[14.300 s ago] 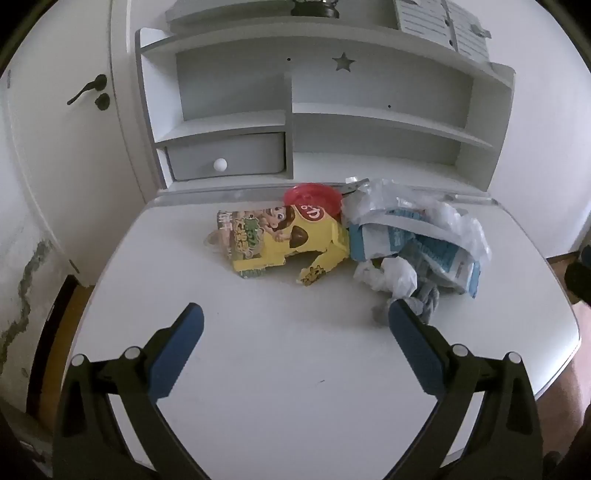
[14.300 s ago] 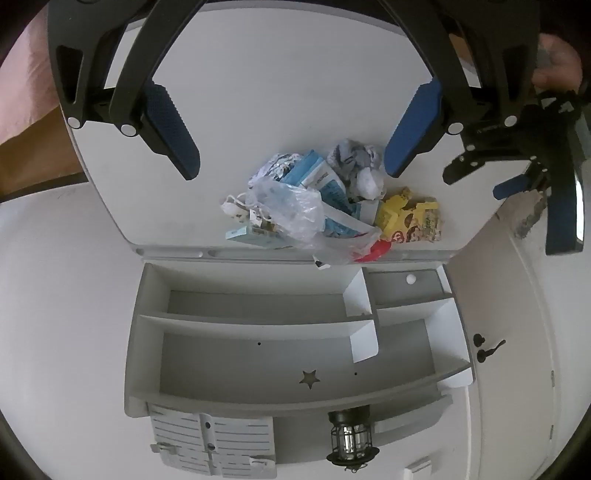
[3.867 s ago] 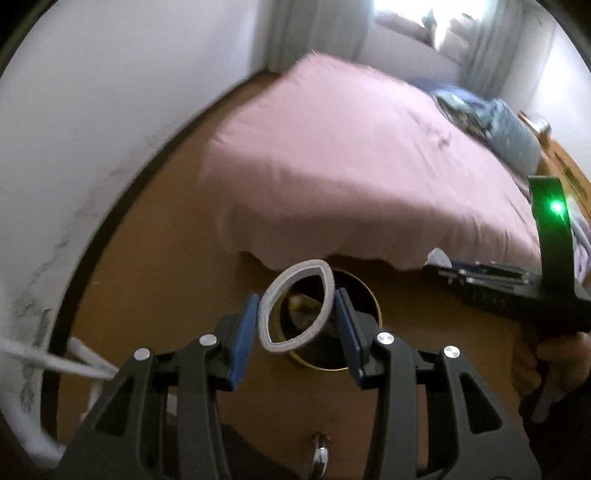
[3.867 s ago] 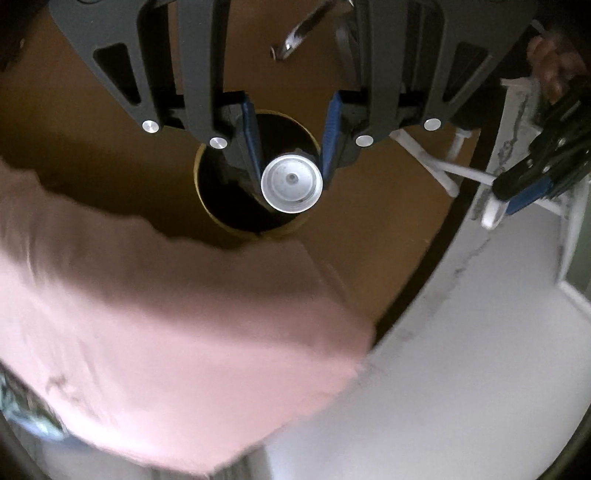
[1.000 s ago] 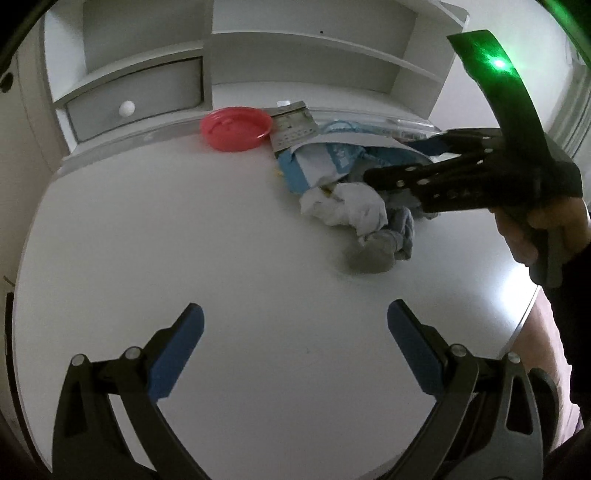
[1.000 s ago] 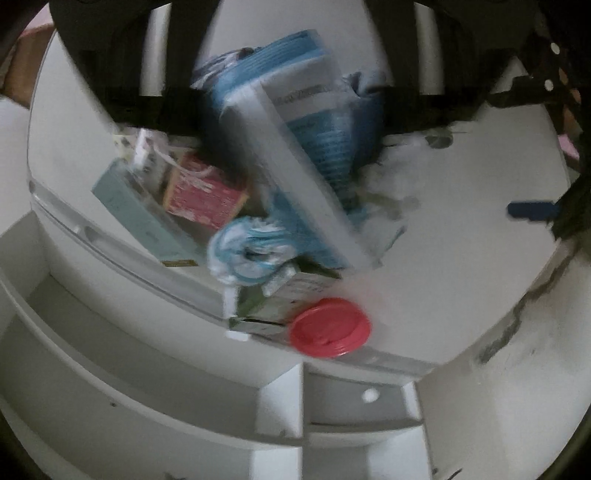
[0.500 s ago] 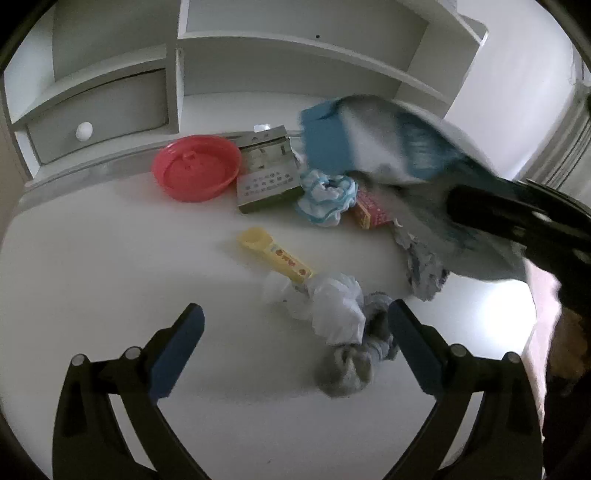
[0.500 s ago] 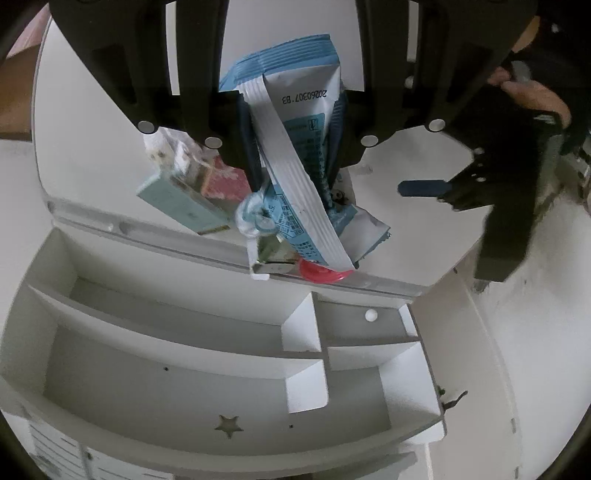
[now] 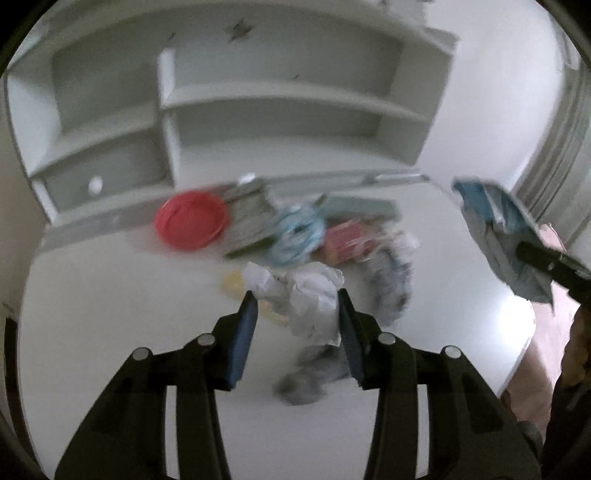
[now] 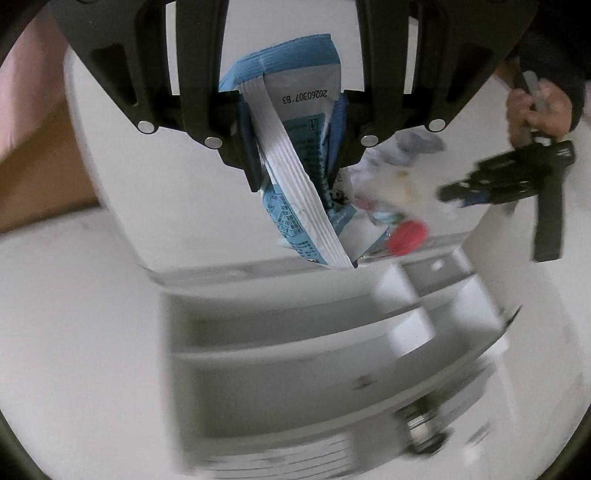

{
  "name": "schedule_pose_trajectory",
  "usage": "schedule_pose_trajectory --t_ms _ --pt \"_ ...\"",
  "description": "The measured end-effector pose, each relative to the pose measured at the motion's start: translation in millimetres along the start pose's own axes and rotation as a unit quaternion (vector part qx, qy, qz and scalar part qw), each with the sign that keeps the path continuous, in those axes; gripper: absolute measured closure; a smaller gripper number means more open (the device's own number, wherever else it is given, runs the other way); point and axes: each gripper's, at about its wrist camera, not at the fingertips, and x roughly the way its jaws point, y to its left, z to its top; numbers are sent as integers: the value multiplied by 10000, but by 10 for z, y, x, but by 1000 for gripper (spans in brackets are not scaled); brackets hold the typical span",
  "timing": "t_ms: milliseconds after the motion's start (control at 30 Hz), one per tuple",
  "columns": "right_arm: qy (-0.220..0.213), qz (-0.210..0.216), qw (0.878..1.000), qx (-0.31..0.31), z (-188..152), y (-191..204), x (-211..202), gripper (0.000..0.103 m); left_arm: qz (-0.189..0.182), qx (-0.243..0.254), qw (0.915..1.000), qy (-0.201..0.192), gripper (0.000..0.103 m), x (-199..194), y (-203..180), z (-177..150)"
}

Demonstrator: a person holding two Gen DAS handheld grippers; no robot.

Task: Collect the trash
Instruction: 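Carry both to the black bin and open both tools to drop them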

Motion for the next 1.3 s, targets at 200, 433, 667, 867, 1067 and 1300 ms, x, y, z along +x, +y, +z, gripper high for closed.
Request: schedule_pose_trajectory --t_ms 200,433,667,867,1067,1300 --pt "-206 -1094 9882 1048 -610 -1131 -676 70 -1016 1100 9887 0 60 294 -1327 20" --pt "-358 -2703 9322 2379 -1701 -2351 -1592 69 -2440 2164 9451 194 60 654 -3368 -400" --pt "-64 -3324 8582 3911 -2998 -3281 -2020 69 -3273 3006 8928 742 60 1286 -4836 -1269" --pt "428 -3304 8091 4841 -3894 -3694 -1885 69 -3220 3483 8645 1665 60 2022 -5385 -2121" --pt "733 -3056 7860 5324 -4356 -3874 -1730 69 -3075 3618 8540 2127 60 2335 -5536 -2508" --pt "639 -2892 7853 5436 -4460 -3993 -1681 59 -3072 3621 8512 2236 59 2370 -5700 -2467"
